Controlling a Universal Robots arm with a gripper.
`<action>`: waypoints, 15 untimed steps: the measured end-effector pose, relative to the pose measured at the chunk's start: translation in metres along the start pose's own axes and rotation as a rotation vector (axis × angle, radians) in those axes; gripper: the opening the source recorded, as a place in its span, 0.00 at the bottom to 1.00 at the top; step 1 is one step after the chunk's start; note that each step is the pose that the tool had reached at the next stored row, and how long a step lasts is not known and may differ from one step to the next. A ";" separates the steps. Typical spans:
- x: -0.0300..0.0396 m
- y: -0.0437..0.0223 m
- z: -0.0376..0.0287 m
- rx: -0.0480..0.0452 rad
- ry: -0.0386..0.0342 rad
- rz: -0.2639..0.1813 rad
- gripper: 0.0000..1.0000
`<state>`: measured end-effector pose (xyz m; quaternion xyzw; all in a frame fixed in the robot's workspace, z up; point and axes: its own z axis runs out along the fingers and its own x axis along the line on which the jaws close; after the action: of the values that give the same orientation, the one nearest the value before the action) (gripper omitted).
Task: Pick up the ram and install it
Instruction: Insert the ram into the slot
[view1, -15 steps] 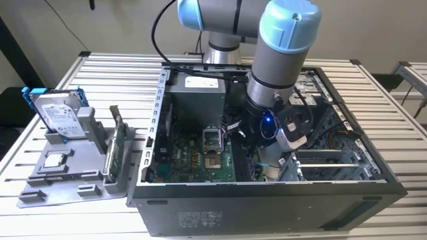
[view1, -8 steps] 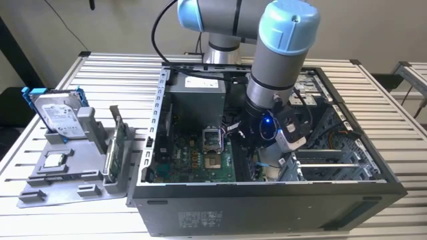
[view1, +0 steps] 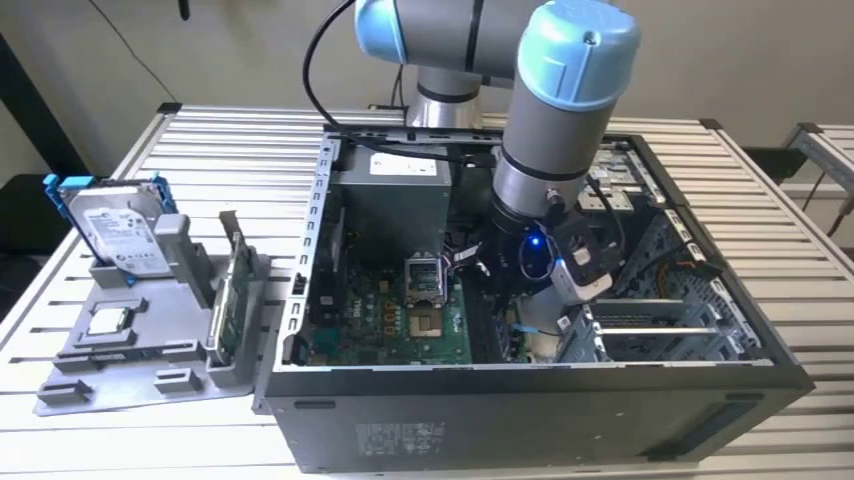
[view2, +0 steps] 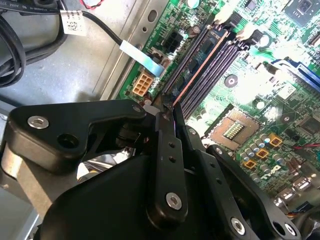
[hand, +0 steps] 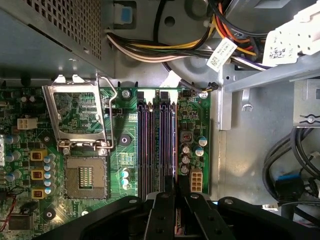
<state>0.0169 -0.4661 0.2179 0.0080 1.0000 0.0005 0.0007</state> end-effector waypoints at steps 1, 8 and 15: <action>0.0000 0.0000 0.0000 0.0000 0.0000 0.000 0.15; 0.0001 0.0000 0.0000 -0.0001 0.0000 0.000 0.15; 0.0012 -0.0001 0.0000 -0.0002 -0.0037 0.000 0.15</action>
<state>0.0157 -0.4661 0.2179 0.0080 1.0000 0.0006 0.0026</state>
